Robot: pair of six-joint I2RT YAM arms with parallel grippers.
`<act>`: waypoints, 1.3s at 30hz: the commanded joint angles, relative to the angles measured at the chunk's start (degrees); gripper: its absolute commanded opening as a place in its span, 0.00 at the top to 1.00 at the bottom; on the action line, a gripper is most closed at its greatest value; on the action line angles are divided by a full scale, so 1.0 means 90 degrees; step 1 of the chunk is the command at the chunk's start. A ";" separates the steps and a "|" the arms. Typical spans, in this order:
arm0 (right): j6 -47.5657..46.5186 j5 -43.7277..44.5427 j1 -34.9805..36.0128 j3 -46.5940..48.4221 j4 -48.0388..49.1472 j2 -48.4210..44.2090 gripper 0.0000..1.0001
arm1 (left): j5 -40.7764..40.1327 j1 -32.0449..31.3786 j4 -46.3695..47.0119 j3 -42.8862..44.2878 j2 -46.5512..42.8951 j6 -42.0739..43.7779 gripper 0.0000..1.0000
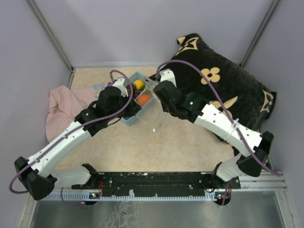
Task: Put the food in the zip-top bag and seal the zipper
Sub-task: Open the zipper of the food storage bag.
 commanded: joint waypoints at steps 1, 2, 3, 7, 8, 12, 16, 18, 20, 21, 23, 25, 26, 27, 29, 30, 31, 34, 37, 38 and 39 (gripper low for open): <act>0.0111 -0.0193 0.0027 -0.0691 0.0661 -0.0243 0.72 | 0.0742 -0.0016 0.0301 -0.0269 -0.0027 -0.0316 1.00; 0.0137 -0.0231 0.0030 -0.0896 0.0885 -0.0306 0.70 | 0.0824 -0.0016 0.0406 -0.0360 -0.0044 -0.0392 1.00; 0.0161 -0.0249 0.0026 -0.1115 0.1090 -0.0379 0.67 | 0.0922 -0.0016 0.0506 -0.0438 -0.0056 -0.0477 1.00; 0.0276 -0.0190 0.0029 -0.2016 0.1863 -0.0702 0.57 | 0.1219 -0.0016 0.0848 -0.0689 -0.0111 -0.0899 1.00; 0.0305 -0.0257 0.0026 -0.2117 0.1973 -0.0783 0.55 | 0.1241 -0.0016 0.0908 -0.0728 -0.0121 -0.1000 1.00; 0.0483 -0.1048 0.0030 -0.2513 0.2673 -0.1150 0.49 | 0.1214 -0.0016 0.1136 -0.0826 -0.0160 -0.1225 1.00; 0.1000 -0.1625 0.0033 -0.2926 0.3185 -0.1555 0.40 | 0.1103 -0.0016 0.1203 -0.0835 -0.0157 -0.1336 1.00; 0.1211 -0.1858 0.0039 -0.3130 0.3414 -0.1718 0.36 | 0.1074 -0.0016 0.1209 -0.0839 -0.0167 -0.1377 1.00; 0.1369 -0.1983 0.0048 -0.3303 0.3558 -0.1808 0.33 | 0.1032 -0.0016 0.1222 -0.0866 -0.0186 -0.1412 1.00; 0.1408 -0.2040 0.0052 -0.3355 0.3549 -0.1786 0.31 | 0.1015 -0.0016 0.1235 -0.0876 -0.0195 -0.1433 1.00; 0.1477 -0.2052 0.0076 -0.3346 0.3438 -0.1686 0.30 | 0.1018 -0.0011 0.1280 -0.0903 -0.0204 -0.1476 1.00; 0.1518 -0.1943 0.0175 -0.3310 0.3344 -0.1573 0.29 | 0.1010 -0.0016 0.1287 -0.0907 -0.0205 -0.1515 1.00; 0.1525 -0.1856 0.0235 -0.3307 0.3342 -0.1508 0.28 | 0.1010 -0.0016 0.1287 -0.0908 -0.0204 -0.1525 1.00; 0.1544 -0.1786 0.0290 -0.3322 0.3348 -0.1455 0.28 | 0.1009 -0.0016 0.1287 -0.0909 -0.0198 -0.1534 1.00; 0.1585 -0.1617 0.0398 -0.3321 0.3332 -0.1311 0.28 | 0.1022 -0.0016 0.1287 -0.0910 -0.0173 -0.1555 1.00; 0.1667 -0.1474 0.0464 -0.3314 0.3277 -0.1235 0.28 | 0.1041 -0.0016 0.1292 -0.0914 -0.0156 -0.1567 1.00; 0.1766 -0.1269 0.0508 -0.3294 0.3161 -0.1154 0.28 | 0.1063 -0.0016 0.1284 -0.0917 -0.0145 -0.1570 1.00; 0.1975 -0.0481 0.0597 -0.3232 0.2686 -0.0993 0.28 | 0.1105 -0.0016 0.1292 -0.0916 -0.0120 -0.1564 1.00; 0.1916 0.0164 0.0588 -0.3236 0.2288 -0.0999 0.30 | 0.1085 -0.0016 0.1219 -0.0896 -0.0140 -0.1507 1.00; 0.1831 0.0308 0.0588 -0.3235 0.2207 -0.1024 0.32 | 0.1063 -0.0016 0.1176 -0.0898 -0.0159 -0.1474 1.00; 0.1734 0.0417 0.0583 -0.3226 0.2157 -0.1044 0.34 | 0.1025 -0.0016 0.1132 -0.0891 -0.0180 -0.1445 1.00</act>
